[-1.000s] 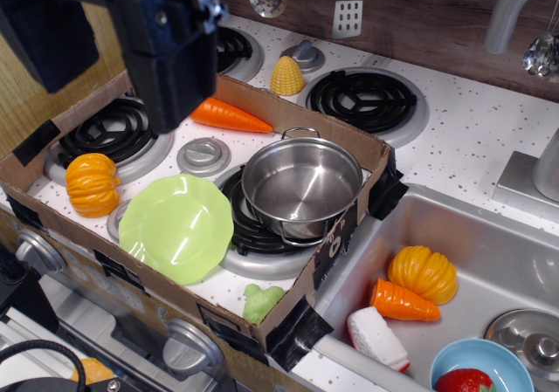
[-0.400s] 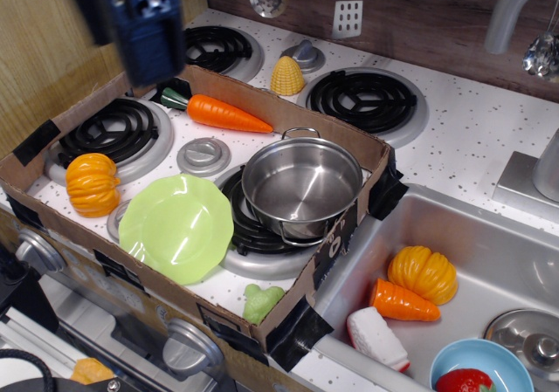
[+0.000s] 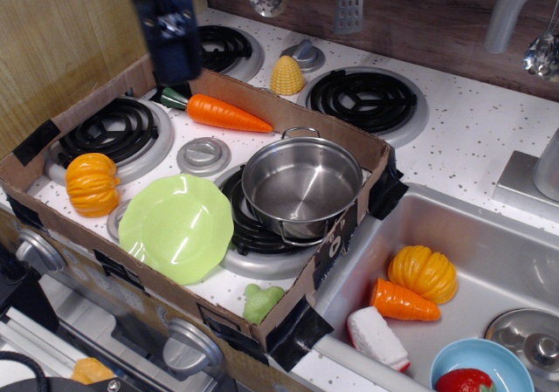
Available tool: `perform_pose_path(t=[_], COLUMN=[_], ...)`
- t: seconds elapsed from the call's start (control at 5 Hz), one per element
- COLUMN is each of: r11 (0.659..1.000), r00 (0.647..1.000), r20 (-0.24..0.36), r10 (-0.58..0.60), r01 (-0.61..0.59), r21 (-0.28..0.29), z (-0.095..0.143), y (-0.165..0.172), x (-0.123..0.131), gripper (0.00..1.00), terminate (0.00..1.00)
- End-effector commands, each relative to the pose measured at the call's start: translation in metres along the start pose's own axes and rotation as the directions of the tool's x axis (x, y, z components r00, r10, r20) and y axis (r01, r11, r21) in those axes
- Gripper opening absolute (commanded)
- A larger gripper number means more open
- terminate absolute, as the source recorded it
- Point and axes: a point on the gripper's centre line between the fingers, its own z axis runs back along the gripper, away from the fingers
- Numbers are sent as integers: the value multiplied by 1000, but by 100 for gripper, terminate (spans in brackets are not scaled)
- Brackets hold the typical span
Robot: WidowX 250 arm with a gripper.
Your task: Put carrot on plate
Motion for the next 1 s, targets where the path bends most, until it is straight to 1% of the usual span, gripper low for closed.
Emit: perform_pose_path(t=[0.0,0.2,0.4,0.6,0.8], r11=[976,949,914,870,843], r00=[979,960,928,889,861], r20=[63,58,54,45,47], r10=[-193,-274,-369,-456,-506], r01=[185,260,352,435,482], r21=[116,179,201,232,240], z=[-25,-40,-52,-64,-77], y=[47,68,91,118,136], x=[12,7,2,-4,-5], gripper=[100,100,100,100,100], terminate=[0,0,0,0,0])
